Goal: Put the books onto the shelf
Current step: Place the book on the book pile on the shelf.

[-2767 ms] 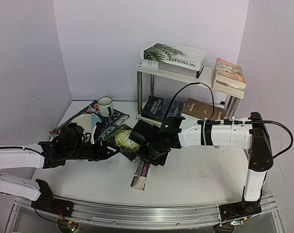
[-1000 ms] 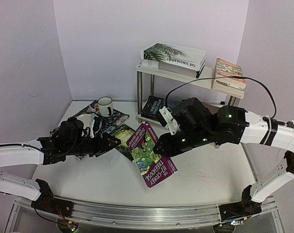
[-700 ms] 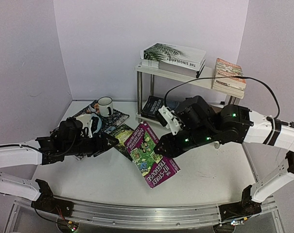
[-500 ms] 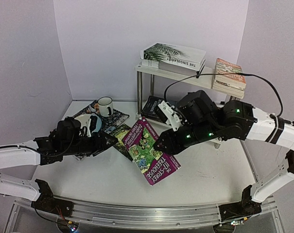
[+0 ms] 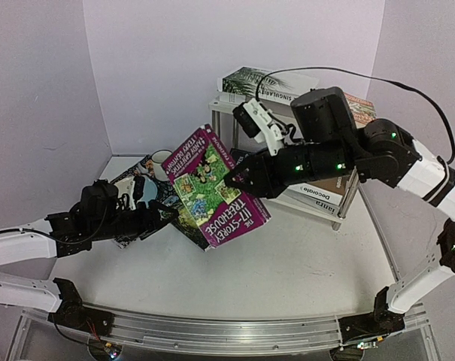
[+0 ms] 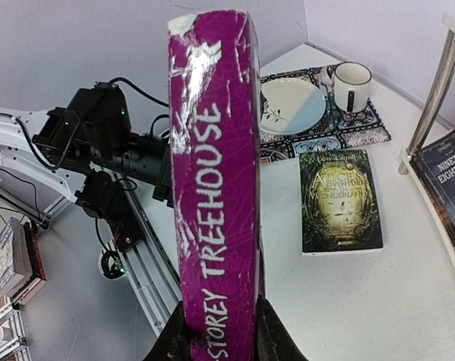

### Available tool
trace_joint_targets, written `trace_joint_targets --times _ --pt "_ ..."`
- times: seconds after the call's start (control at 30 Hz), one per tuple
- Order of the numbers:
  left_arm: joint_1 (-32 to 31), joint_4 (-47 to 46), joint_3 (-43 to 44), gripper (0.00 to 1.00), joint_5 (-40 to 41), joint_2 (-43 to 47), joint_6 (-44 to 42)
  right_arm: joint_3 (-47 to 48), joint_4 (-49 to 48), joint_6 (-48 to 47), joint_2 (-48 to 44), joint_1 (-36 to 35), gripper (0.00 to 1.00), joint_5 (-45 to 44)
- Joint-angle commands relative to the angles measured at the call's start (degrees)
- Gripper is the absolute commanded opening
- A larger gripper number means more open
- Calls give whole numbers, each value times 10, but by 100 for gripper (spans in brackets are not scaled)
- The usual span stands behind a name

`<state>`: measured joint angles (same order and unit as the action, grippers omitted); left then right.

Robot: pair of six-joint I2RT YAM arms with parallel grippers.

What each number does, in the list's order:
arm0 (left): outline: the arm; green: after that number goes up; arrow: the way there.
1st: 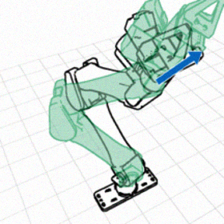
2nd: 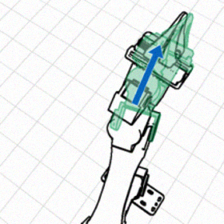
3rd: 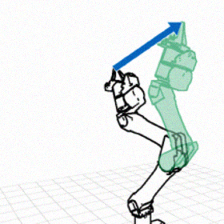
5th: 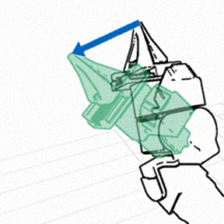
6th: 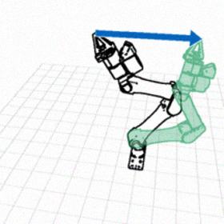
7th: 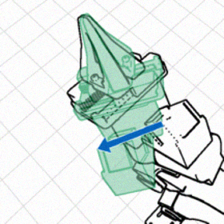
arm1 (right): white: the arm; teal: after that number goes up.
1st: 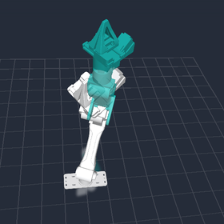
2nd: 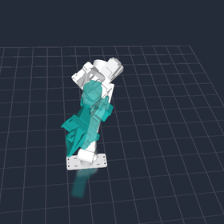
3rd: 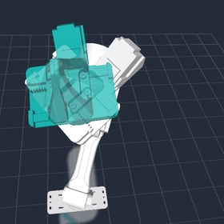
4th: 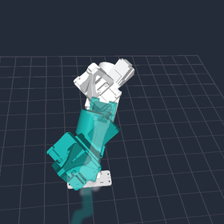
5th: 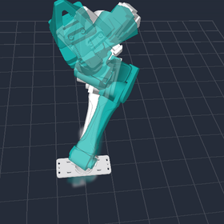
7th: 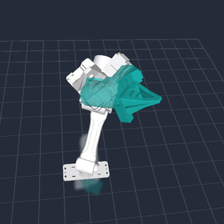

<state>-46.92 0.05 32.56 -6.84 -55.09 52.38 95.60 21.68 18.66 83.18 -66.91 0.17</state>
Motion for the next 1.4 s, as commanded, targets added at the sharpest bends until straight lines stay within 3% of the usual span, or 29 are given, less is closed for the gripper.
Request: trace_joint_targets --times 0.0,0.43,0.83,1.1,1.37 --pt "2 -4 6 67 9 7 -6 77 -38 -43 3 16 0 -2" --pt "2 -4 9 67 7 7 -3 220 -38 -22 42 179 0 51" --pt "2 -4 15 67 -4 4 6 343 -38 108 81 377 0 180" --pt "1 -4 19 67 -20 3 11 374 -107 265 111 516 0 351" --pt "2 -4 24 67 -23 -2 9 325 -245 464 116 659 0 473"
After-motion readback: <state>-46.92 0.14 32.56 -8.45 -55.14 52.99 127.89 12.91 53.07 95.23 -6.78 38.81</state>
